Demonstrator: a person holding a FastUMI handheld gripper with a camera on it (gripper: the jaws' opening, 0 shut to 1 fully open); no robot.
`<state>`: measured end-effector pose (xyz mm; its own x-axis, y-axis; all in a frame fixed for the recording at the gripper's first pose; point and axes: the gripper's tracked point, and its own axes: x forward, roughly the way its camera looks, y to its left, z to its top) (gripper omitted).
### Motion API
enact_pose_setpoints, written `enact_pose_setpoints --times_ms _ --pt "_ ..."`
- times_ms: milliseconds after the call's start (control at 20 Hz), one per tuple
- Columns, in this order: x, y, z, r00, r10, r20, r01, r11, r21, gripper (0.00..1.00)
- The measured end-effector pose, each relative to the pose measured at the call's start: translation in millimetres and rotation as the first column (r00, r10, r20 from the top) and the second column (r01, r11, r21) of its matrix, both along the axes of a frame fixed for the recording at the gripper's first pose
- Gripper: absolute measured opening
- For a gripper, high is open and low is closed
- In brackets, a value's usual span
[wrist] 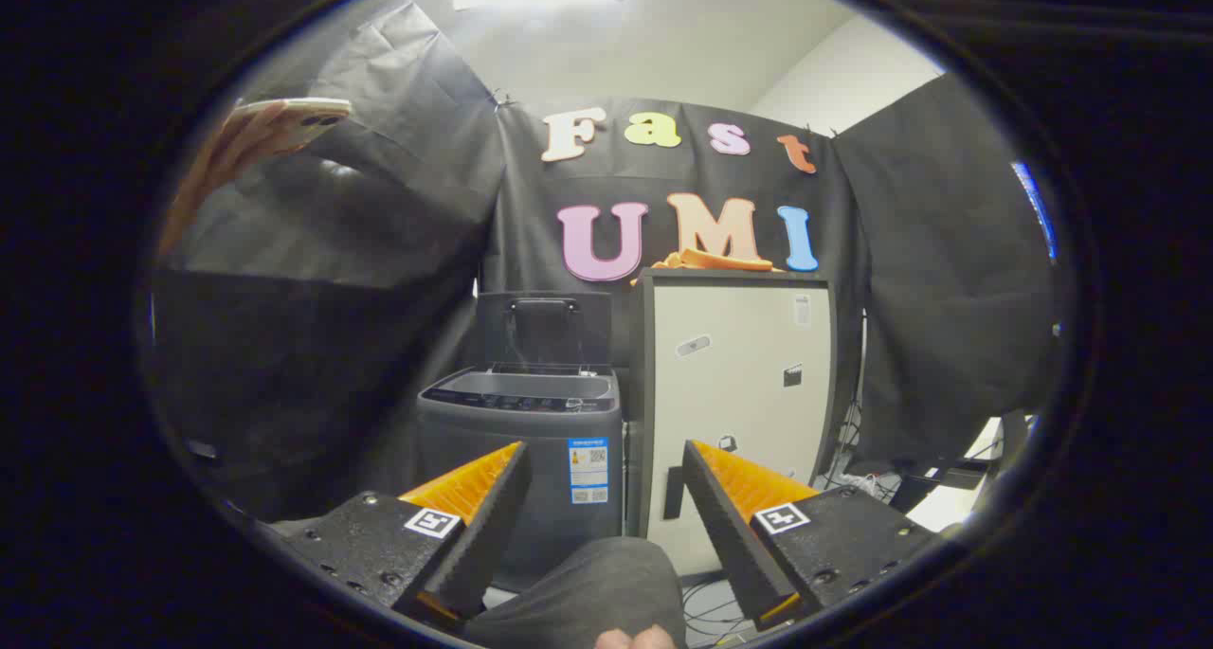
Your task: Put the clothes into the washing machine and then close the washing machine lid.
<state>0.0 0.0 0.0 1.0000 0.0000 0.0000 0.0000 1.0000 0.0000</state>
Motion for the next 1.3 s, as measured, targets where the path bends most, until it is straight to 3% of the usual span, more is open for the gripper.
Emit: enact_pose_setpoints --times_ms 1300 --pt "-3.0 5.0 2.1 1.000 0.007 -0.004 -0.007 0.999 -0.040 0.97"
